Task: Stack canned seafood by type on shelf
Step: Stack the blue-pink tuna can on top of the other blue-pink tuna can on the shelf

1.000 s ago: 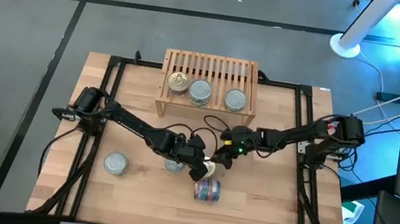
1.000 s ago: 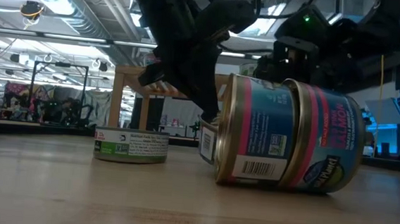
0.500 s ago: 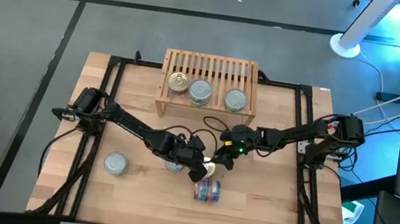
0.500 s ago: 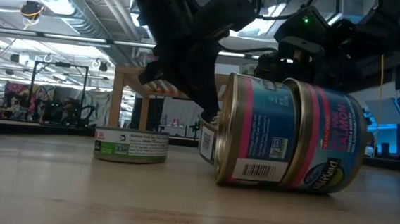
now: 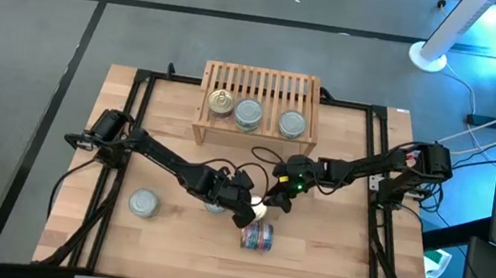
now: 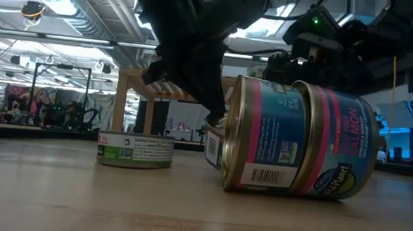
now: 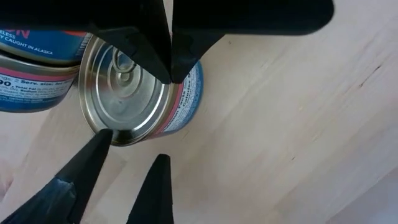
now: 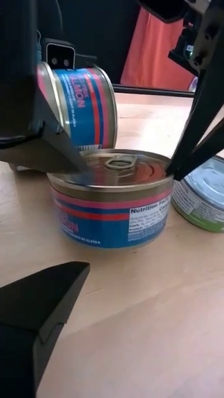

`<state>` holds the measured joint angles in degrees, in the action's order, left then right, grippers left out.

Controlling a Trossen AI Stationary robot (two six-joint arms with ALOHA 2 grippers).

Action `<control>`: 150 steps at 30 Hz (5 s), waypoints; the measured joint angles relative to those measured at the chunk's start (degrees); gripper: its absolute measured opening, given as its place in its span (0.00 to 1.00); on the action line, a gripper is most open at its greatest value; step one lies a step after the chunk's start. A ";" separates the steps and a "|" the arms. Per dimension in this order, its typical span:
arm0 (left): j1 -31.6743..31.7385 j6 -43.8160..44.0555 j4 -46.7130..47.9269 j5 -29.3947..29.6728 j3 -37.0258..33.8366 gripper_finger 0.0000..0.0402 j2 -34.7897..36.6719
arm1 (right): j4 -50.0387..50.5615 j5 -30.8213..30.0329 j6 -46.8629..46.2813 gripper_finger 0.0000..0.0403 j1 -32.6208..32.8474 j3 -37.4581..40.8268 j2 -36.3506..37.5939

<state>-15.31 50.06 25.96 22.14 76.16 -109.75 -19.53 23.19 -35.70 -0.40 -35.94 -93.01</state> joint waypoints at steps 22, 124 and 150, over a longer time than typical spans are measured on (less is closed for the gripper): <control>-0.57 -2.24 -0.02 1.00 0.00 0.00 0.00 | 0.10 6.93 -3.03 0.60 -4.26 0.00 0.02; -2.89 -11.23 -2.60 7.27 0.00 0.00 0.00 | -6.92 2.50 -1.99 0.60 2.79 0.01 -3.69; -3.15 -12.40 -3.21 8.46 0.00 0.00 0.00 | -7.95 0.91 -4.88 0.60 3.76 0.04 -3.72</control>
<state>-18.46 37.66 22.74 30.60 76.16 -109.75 -27.47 24.10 -40.58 3.36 -35.90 -96.73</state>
